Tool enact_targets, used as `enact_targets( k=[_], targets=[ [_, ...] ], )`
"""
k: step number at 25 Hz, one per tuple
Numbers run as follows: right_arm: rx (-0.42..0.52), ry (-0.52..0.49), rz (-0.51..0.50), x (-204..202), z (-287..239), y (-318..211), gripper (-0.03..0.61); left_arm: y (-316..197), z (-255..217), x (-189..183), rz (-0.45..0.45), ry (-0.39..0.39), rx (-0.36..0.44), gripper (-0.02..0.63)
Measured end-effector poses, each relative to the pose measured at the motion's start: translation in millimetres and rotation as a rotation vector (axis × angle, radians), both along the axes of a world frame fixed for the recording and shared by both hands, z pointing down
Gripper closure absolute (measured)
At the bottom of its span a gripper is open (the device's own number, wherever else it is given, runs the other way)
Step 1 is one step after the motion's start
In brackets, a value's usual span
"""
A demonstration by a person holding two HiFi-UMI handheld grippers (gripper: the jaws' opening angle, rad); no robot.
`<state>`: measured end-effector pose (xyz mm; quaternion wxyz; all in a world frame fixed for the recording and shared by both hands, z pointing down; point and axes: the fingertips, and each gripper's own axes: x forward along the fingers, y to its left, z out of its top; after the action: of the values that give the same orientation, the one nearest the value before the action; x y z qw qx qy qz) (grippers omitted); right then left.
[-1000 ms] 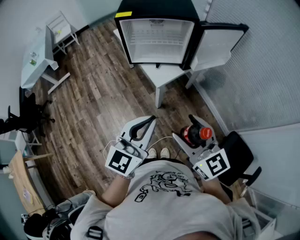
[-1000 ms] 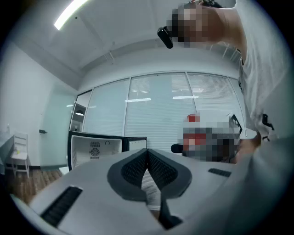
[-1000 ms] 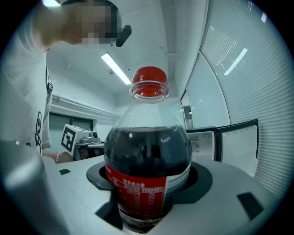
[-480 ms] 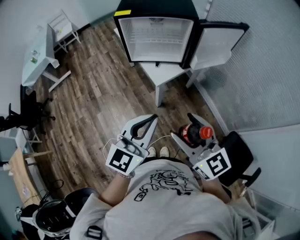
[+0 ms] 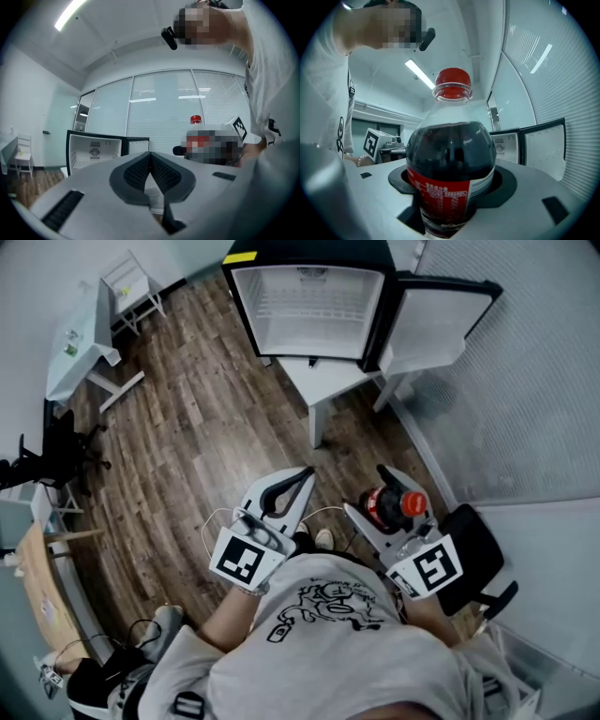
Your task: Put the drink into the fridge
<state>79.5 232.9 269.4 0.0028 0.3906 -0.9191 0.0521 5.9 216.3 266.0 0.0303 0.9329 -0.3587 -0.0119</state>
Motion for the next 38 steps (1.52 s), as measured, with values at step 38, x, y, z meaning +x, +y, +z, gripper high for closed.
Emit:
enact_targets(
  k=[38],
  targets=[
    [0.012, 0.035, 0.038, -67, -16, -185, 0.255, -190, -6, -67, 0.024, -0.004, 0.003, 0.612]
  ],
)
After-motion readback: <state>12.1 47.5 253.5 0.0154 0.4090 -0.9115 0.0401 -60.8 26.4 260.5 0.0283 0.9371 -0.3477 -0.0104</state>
